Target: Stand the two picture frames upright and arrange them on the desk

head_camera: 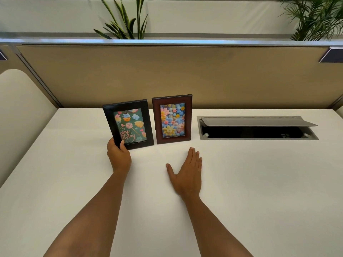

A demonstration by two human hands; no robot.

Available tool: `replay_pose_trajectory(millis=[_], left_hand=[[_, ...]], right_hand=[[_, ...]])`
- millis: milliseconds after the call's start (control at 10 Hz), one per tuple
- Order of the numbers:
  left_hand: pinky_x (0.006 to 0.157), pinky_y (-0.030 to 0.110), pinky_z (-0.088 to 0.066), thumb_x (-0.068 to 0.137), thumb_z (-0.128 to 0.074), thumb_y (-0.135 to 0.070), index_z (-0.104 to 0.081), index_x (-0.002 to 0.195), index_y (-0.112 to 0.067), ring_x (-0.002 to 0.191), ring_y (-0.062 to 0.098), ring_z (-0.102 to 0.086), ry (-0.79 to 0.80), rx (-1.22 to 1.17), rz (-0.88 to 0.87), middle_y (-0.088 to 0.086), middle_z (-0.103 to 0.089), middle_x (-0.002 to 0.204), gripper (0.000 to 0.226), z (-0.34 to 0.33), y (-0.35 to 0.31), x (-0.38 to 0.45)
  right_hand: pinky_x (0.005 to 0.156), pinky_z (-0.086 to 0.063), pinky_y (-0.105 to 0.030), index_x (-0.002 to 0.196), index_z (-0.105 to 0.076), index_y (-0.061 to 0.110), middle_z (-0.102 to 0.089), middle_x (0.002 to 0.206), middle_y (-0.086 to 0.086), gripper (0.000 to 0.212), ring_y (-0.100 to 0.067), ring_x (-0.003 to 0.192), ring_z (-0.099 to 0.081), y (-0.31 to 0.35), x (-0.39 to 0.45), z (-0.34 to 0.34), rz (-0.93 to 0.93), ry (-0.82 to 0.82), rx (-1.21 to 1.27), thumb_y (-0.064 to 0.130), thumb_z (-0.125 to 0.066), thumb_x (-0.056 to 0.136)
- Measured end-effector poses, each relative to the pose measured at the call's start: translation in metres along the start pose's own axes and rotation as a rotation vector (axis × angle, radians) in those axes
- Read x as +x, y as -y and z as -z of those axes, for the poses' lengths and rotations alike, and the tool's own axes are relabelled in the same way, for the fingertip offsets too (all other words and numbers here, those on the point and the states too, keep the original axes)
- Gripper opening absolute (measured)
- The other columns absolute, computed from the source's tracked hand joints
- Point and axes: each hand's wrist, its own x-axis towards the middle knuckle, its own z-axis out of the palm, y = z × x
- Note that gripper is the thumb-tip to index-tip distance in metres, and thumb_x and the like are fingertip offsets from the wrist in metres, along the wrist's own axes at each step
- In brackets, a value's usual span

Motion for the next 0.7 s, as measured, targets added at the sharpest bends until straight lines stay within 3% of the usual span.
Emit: replay_pose_trajectory(millis=[100,300,500,700], left_hand=[[0.105,0.037,-0.043,0.102,-0.050,-0.010,-0.042,0.144,0.000,0.132,0.034,-0.050,0.007,0.005,0.015,0.019,-0.051,0.142,0.044,0.001,-0.001,-0.002],[0.119,0.041,-0.029,0.100,-0.055,-0.014,-0.009,0.157,-0.005,0.146,0.032,-0.030,0.062,-0.004,0.085,0.018,-0.026,0.158,0.074,0.003,-0.005,-0.037],[0.121,0.030,-0.013,0.103,-0.049,-0.022,-0.009,0.158,-0.009,0.152,0.024,-0.016,0.230,0.134,-0.068,0.010,-0.016,0.165,0.069,0.010,-0.010,-0.099],[0.123,0.035,0.003,0.105,-0.035,-0.037,-0.006,0.159,-0.014,0.154,0.018,-0.003,0.475,0.423,-0.175,0.002,-0.007,0.167,0.065,0.015,-0.009,-0.141]], right_hand=[[0.127,-0.002,-0.038,0.158,0.003,0.014,0.000,0.168,-0.005,0.103,-0.023,0.155,0.004,0.000,0.000,0.000,0.002,0.004,0.003,0.073,-0.043,0.088],[0.127,0.001,-0.040,0.157,0.004,0.012,0.002,0.168,-0.007,0.103,-0.024,0.155,0.004,0.000,0.001,0.005,0.029,0.031,-0.010,0.072,-0.044,0.089],[0.127,0.003,-0.041,0.157,0.004,0.013,0.003,0.168,-0.005,0.095,-0.022,0.155,0.007,-0.009,-0.003,0.014,0.191,0.111,0.012,0.062,-0.047,0.094],[0.126,0.003,-0.035,0.158,-0.003,0.015,-0.003,0.168,-0.002,0.079,-0.018,0.155,0.002,-0.033,-0.038,0.018,0.250,0.109,-0.005,0.057,-0.037,0.100]])
